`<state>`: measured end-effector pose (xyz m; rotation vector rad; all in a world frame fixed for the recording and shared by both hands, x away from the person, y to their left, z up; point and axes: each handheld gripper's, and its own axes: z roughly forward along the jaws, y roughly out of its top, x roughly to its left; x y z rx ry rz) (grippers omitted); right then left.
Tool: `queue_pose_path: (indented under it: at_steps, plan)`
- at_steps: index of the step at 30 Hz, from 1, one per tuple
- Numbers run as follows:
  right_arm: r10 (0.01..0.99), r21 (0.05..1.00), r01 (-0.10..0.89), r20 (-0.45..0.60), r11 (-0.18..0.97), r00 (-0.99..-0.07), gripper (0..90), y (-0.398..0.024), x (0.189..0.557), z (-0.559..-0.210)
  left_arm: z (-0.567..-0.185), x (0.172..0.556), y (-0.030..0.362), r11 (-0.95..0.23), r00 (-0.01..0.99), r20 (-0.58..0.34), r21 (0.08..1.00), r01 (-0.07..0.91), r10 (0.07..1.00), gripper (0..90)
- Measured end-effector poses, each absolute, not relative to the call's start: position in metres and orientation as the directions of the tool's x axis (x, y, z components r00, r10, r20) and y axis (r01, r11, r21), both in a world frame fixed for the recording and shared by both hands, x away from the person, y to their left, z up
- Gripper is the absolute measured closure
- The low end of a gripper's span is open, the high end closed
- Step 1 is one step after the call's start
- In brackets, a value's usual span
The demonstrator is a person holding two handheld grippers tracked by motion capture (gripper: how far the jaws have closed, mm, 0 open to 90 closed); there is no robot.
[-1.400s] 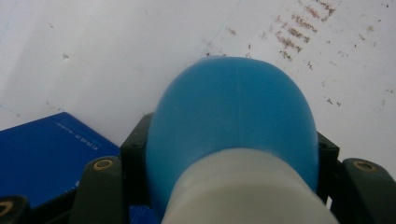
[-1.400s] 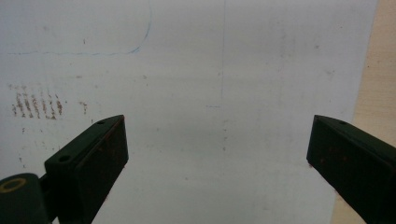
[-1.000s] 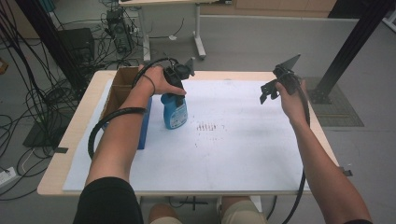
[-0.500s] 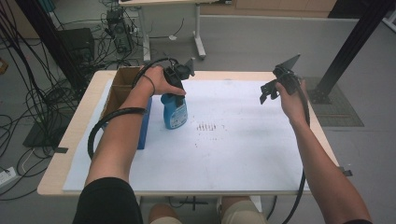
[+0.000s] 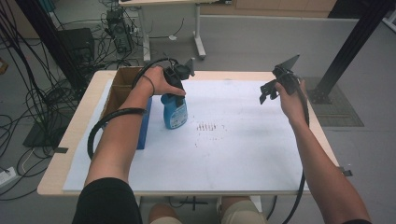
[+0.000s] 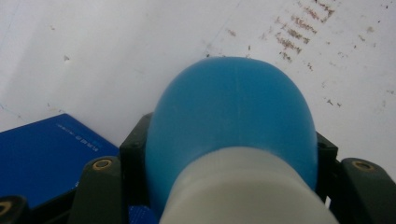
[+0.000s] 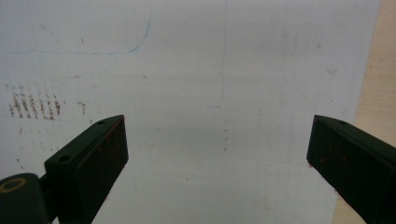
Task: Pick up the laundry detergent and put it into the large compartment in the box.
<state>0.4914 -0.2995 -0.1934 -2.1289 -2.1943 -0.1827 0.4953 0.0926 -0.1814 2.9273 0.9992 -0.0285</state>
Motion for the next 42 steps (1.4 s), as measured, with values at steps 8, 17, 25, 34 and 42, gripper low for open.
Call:
queue_pose_path:
  at_steps: [8, 17, 25, 34, 42]
  plan:
    - [0.99, 0.033, 0.999, 0.138, 0.034, -0.039, 5.5, -0.2978, 0.4913, -0.1936, -0.1814, 0.4956, 0.0926, -0.791, 0.792, -0.034, 0.039, 0.611, 0.61, 38.1]
    - [0.99, 0.032, 0.999, 0.139, 0.033, -0.037, 5.5, -0.2987, 0.4909, -0.1933, -0.1814, 0.4967, 0.0911, -0.789, 0.79, -0.035, 0.031, 0.613, 0.612, 38.2]
    - [0.989, 0.038, 0.999, 0.14, 0.031, -0.037, 5.5, -0.3004, 0.4891, -0.192, -0.1812, 0.4972, 0.0898, -0.79, 0.79, -0.034, 0.025, 0.613, 0.612, 38.3]
    - [0.989, 0.037, 0.999, 0.142, 0.031, -0.036, 5.5, -0.3002, 0.4892, -0.1915, -0.1811, 0.497, 0.0893, -0.79, 0.79, -0.033, 0.024, 0.613, 0.612, 38.3]
    - [0.989, 0.036, 0.999, 0.143, 0.031, -0.036, 5.4, -0.2994, 0.4894, -0.1917, -0.1811, 0.4964, 0.089, -0.79, 0.79, -0.031, 0.025, 0.613, 0.612, 38.3]
